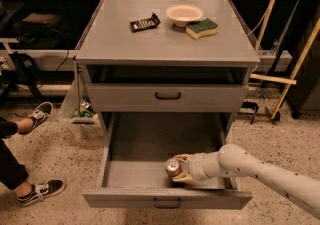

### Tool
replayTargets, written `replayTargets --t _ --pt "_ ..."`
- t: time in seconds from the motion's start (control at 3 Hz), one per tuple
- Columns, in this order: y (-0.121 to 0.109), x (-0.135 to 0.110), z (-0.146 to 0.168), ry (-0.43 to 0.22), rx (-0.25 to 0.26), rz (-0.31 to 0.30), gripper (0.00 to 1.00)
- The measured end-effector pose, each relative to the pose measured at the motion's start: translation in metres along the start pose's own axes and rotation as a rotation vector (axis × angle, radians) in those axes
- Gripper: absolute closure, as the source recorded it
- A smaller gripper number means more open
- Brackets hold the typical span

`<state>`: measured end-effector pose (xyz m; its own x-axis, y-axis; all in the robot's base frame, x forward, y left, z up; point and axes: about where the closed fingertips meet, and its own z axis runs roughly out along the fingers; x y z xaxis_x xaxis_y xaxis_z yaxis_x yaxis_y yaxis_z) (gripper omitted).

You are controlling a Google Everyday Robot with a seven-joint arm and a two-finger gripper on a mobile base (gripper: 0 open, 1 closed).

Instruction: Place orange can into middle drawer

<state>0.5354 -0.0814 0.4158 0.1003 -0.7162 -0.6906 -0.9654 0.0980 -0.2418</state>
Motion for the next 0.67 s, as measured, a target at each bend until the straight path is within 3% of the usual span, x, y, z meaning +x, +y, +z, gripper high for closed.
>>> replayTargets --t 0.33,0.67 --pt "0.0 0.0 0.0 0.0 0.0 0.0 0.0" --pt "0.0 0.0 0.0 0.0 0.0 0.0 0.0"
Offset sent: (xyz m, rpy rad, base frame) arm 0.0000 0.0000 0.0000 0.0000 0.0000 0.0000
